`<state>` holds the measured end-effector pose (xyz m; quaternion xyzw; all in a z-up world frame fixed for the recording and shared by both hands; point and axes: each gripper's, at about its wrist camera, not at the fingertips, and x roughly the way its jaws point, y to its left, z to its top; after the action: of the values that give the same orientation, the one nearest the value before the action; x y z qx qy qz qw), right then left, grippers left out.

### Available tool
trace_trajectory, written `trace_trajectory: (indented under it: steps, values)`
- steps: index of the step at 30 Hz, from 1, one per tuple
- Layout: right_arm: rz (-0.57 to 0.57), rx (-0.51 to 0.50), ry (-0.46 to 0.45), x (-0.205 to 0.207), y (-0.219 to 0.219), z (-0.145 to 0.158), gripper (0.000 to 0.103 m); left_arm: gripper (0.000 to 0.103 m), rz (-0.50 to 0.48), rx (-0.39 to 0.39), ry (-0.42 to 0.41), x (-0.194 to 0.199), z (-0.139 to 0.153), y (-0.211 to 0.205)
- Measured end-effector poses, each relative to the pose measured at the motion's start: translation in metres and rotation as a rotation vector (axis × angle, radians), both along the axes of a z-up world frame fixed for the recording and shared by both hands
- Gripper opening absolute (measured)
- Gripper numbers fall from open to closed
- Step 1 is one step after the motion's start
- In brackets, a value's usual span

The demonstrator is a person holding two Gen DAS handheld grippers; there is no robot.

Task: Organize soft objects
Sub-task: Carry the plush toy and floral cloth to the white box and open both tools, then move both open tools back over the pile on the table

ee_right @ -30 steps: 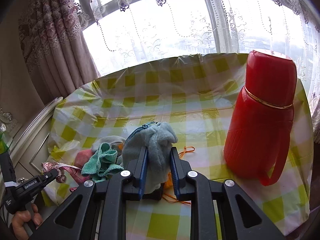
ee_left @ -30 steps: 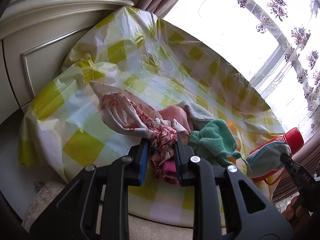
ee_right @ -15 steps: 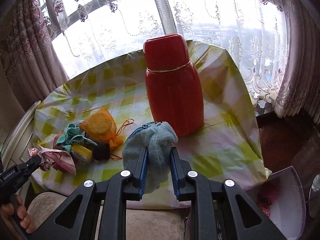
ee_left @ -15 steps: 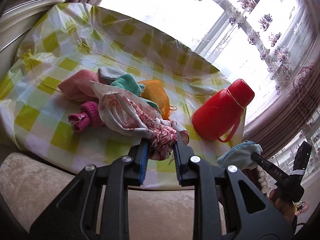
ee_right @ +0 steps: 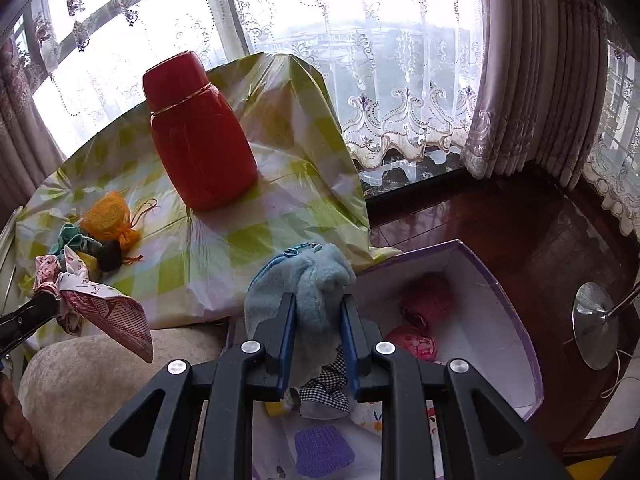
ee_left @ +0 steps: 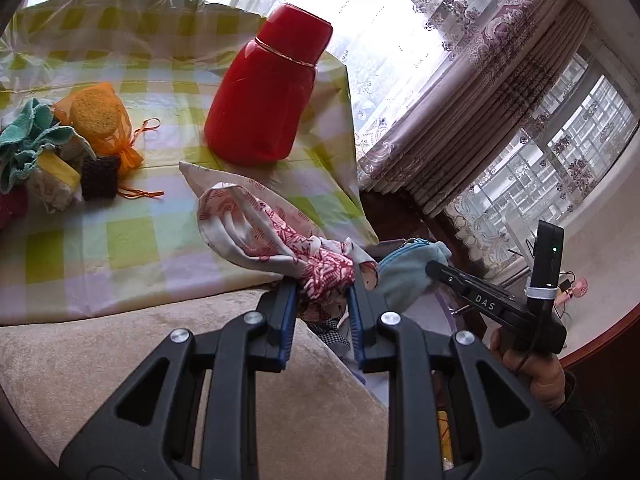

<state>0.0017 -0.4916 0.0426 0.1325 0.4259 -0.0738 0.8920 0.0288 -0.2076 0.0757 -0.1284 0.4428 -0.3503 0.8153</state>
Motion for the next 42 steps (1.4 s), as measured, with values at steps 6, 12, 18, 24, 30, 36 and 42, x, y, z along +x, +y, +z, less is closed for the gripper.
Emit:
trace_trajectory:
  steps: [6, 12, 18, 24, 30, 36, 42]
  values:
    - [-0.035, 0.026, 0.103, -0.02, -0.018, -0.024, 0.024, 0.031, -0.189, 0.023, 0.06, -0.013, -0.005, -0.042]
    - [-0.038, 0.026, 0.235, -0.03, -0.021, -0.049, 0.028, 0.076, -0.254, 0.064, 0.111, -0.021, -0.01, -0.055]
    - [-0.045, 0.031, 0.275, -0.028, -0.021, -0.058, 0.031, 0.076, -0.166, 0.034, 0.121, -0.016, -0.01, -0.035]
    - [-0.05, 0.012, 0.255, -0.022, -0.013, -0.055, 0.04, 0.076, -0.077, 0.039, 0.1, -0.007, -0.007, -0.012]
    - [-0.038, -0.057, 0.158, -0.006, 0.006, -0.033, 0.057, 0.076, 0.031, 0.131, 0.029, 0.001, -0.004, 0.021]
    - [0.033, -0.094, 0.088, 0.021, 0.046, -0.016, 0.07, 0.079, 0.157, 0.186, -0.034, 0.01, -0.003, 0.07]
    - [0.117, -0.205, 0.035, 0.047, 0.105, -0.002, 0.078, 0.094, 0.338, 0.28, -0.119, 0.016, -0.001, 0.124]
